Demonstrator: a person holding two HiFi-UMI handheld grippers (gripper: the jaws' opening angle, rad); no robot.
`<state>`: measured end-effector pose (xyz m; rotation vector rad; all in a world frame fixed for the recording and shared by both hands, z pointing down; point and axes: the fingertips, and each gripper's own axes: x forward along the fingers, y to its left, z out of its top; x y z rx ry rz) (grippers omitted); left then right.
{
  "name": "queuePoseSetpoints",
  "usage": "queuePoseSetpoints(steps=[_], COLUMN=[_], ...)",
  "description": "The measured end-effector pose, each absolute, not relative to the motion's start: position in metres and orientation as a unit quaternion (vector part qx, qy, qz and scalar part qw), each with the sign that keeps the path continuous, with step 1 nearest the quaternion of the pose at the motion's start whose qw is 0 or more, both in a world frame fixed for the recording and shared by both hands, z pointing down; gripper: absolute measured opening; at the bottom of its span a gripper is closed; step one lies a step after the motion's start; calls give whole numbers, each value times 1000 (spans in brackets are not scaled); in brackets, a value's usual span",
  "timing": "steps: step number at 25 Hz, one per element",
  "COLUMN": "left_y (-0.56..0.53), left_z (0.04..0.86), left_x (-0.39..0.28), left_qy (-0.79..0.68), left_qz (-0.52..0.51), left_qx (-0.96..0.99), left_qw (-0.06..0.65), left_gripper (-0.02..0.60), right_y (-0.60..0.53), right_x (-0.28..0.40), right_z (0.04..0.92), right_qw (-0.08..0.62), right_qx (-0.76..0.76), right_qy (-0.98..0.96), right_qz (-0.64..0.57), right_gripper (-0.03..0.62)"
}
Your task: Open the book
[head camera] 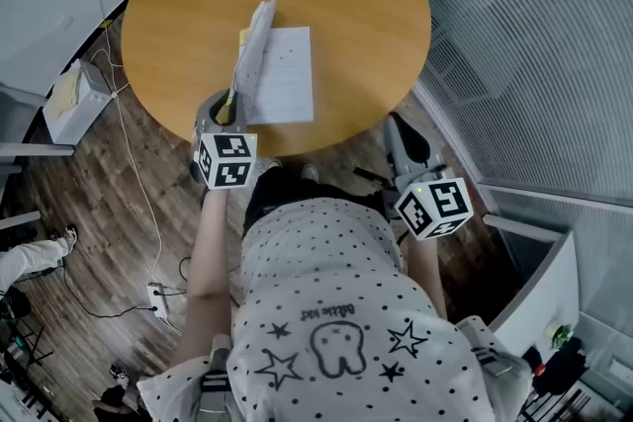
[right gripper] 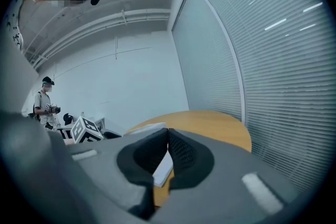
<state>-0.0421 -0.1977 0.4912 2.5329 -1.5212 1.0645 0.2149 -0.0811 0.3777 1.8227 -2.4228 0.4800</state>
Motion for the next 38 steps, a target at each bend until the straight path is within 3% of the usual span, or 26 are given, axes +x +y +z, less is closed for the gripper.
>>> queuePoseSetpoints(steps=[38], left_y=[-200], left_z=[518], left_x=[-147], left_qy=[-552], left_qz=[321], left_qx=[764], left_qw=[88], left_gripper=[51], right_y=[-111], right_x=[178], right_z=[369], right_qw=[52], right_qx=[604], right_qy=[-781], right_qz=[151], right_gripper=[5])
